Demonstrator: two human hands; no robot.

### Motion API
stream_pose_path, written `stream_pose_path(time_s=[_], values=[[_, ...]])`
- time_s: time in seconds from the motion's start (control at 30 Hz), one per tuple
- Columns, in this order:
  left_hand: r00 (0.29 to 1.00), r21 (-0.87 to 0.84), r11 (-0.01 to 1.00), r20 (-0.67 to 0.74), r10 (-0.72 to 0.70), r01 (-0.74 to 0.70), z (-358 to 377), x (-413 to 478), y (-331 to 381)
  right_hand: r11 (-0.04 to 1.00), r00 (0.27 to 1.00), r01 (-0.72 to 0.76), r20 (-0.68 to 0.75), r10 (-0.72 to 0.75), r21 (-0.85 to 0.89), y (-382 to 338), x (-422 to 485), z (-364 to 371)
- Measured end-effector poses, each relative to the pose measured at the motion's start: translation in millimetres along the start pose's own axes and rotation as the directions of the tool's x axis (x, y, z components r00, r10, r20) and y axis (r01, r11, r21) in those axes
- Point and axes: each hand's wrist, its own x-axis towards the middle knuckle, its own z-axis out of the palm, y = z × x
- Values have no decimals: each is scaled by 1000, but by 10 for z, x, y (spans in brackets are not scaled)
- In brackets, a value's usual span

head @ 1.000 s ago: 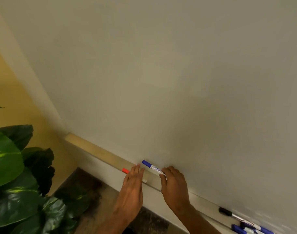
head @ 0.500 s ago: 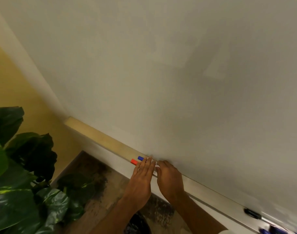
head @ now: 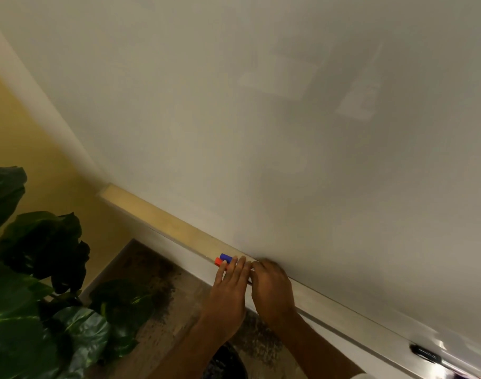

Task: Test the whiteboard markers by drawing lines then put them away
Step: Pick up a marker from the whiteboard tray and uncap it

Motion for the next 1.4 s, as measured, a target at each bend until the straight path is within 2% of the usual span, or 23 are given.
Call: stream_pose_path(time_s=[0.23, 0.33, 0.37, 0.47, 0.67, 0.83, 1.07, 1.4], values=[[998, 99, 994, 41, -42, 38, -88, -9, 123, 999, 998, 37, -59, -38, -20, 112, -120, -53], [998, 55, 998, -66, -18, 21, -7, 8, 75, 994, 976, 106, -193, -98, 31, 221, -288, -60], [1000, 11, 1000, 0, -27, 27, -48, 5, 77, 991, 964, 112, -249, -91, 71, 248, -360, -100], [996, 26, 1000, 94, -2, -1, -74, -16, 134, 986, 921, 153, -371, -119, 65, 352, -551, -160], [995, 17, 1000, 99, -11, 10, -202, -138, 504, 991, 920, 130, -378, -103, 46, 626, -1044, -318], [996, -74, 997, 90, -12, 19, -156, -280, 946, 998, 942, 51, -333, -41, 23, 919, -1496, -481], [997, -183, 981, 31, 72, -65, -89, -474, 1713, 996, 954, -88, -290, 79, -15, 1449, -2087, -697], [983, -163, 972, 38, 181, -172, 4, -582, 2672, 966, 934, -250, -278, 223, -64, 2137, -2772, -990]])
